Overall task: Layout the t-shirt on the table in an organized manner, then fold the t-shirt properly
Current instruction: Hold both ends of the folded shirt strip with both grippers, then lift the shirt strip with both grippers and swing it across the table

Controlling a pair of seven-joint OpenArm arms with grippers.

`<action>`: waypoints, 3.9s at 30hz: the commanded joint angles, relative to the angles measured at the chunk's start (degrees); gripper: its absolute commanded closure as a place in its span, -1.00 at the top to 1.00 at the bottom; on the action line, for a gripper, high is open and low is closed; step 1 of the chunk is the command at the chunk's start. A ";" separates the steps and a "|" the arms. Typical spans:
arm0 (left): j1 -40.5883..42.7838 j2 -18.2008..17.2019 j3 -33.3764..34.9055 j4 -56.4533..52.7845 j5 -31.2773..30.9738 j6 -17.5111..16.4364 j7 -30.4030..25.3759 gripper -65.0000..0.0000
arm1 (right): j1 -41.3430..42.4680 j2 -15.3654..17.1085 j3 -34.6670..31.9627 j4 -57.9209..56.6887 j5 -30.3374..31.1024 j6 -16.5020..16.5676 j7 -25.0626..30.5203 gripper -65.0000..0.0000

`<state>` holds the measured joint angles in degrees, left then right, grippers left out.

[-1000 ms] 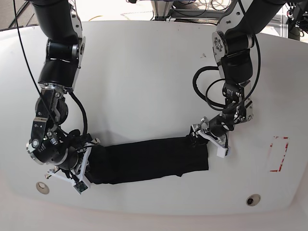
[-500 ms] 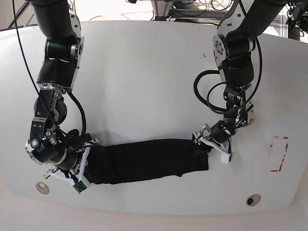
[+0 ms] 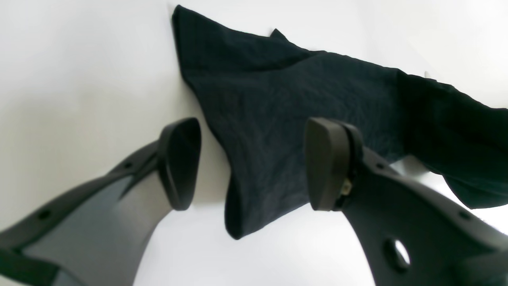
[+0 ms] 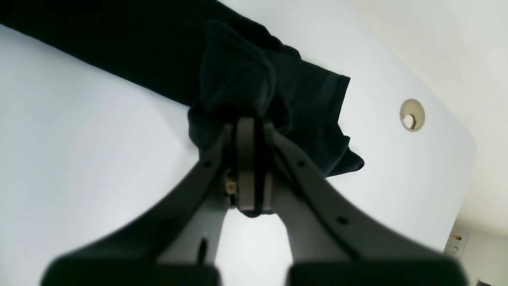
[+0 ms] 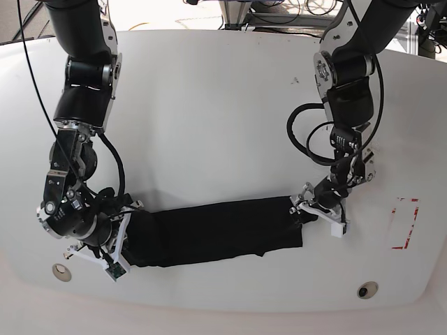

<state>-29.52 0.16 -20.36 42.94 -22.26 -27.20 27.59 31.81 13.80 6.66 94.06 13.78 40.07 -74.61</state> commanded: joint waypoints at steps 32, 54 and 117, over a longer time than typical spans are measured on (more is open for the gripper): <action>-4.02 0.14 0.27 -7.47 -1.08 -0.89 -5.84 -0.14 | 1.81 0.57 0.16 1.02 0.15 -0.07 1.16 -1.00; -3.67 0.50 0.36 -7.20 -1.08 -0.97 -8.30 -0.97 | 1.81 0.57 0.16 1.02 0.15 -0.07 1.16 -1.00; -28.64 -13.22 -17.22 40.10 -1.08 -2.56 23.17 -0.99 | 33.46 7.69 -0.46 -6.72 0.15 -0.07 0.37 -1.00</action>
<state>-54.37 -12.53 -37.91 82.21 -22.06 -29.58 52.73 61.19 20.80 6.00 86.52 14.00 40.12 -75.18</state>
